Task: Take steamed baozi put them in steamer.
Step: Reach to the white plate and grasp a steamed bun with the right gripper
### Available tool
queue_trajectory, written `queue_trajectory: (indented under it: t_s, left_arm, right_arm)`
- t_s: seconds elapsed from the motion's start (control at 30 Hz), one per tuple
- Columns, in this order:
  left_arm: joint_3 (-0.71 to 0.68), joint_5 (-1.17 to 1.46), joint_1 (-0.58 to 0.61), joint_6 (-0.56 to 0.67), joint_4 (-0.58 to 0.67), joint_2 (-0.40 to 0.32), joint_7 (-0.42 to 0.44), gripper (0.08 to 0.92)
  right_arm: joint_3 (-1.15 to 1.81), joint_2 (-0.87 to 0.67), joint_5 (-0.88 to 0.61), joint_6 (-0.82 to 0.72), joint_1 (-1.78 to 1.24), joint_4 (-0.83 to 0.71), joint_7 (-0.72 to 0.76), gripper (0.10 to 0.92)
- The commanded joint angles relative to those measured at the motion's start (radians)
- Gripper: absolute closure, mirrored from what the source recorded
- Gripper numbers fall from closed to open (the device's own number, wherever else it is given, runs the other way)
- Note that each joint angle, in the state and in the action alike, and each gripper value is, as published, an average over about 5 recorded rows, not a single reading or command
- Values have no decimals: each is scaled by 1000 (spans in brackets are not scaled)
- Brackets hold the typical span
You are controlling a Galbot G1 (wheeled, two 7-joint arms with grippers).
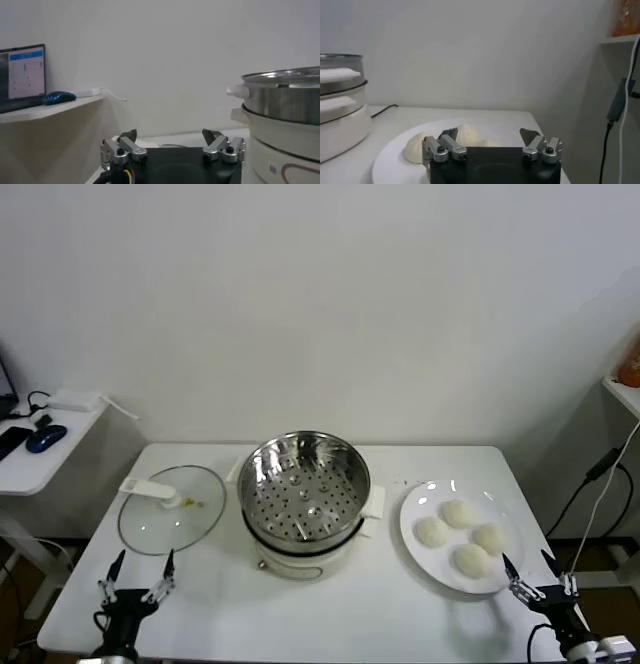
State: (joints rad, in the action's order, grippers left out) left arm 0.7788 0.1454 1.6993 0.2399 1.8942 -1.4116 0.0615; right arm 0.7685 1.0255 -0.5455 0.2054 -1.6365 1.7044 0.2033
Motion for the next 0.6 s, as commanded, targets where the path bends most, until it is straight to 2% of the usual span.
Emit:
queue_trajectory:
  t_s: [0.03, 0.23, 0.4, 0.6]
  left_arm:
    - [-16, -19, 10, 3, 9, 3, -3, 177]
    - [-41, -42, 12, 9, 10, -12, -16, 177]
    - [-43, -48, -7, 13, 11, -20, -16, 177]
    - [-39, -42, -20, 12, 11, -22, -16, 177]
  right_arm:
    - [7, -53, 112, -57, 114, 9, 33, 203]
    - [-75, -215, 225, -232, 323, -33, 116, 203]
    - [-157, -373, 252, -323, 457, -92, 281, 203]
    - [-375, -500, 324, -335, 703, -206, 513, 203]
